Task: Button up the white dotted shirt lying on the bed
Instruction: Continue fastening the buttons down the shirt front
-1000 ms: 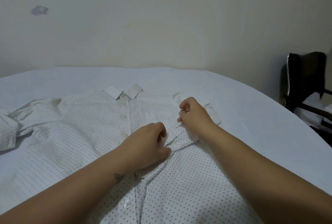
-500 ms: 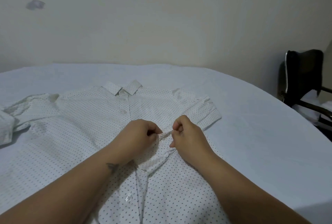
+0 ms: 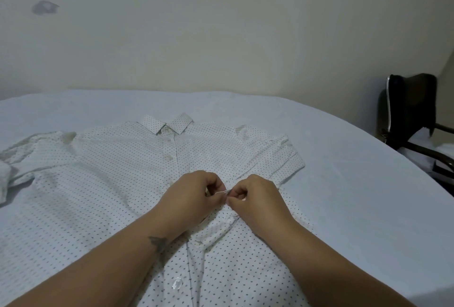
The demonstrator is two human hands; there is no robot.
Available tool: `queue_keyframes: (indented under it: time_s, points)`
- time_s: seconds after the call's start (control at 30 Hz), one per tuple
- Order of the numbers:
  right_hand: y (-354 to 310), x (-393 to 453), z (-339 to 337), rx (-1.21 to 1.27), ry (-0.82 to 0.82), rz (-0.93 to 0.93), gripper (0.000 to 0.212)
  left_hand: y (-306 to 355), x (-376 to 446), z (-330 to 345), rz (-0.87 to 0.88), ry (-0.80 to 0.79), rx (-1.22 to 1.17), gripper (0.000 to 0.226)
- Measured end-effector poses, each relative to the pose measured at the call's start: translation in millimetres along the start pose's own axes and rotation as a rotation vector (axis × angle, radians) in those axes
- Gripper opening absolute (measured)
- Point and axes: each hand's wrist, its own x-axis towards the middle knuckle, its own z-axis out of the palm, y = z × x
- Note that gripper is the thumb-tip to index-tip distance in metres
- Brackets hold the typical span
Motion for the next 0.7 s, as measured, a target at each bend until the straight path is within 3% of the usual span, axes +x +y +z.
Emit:
queue_keyframes:
  time_s: [0.23,0.7]
  points:
    - [-1.1,-1.7,4.1,-0.013,-0.001,0.013,0.012,8.2,-2.0,0.1,0.118,0.104,0.288,0.008]
    - [2.0,1.3,6.8,0.109,-0.027,0.102,0.013,-0.4,5.2,4.8,-0.015,0.006,0.051,0.006]
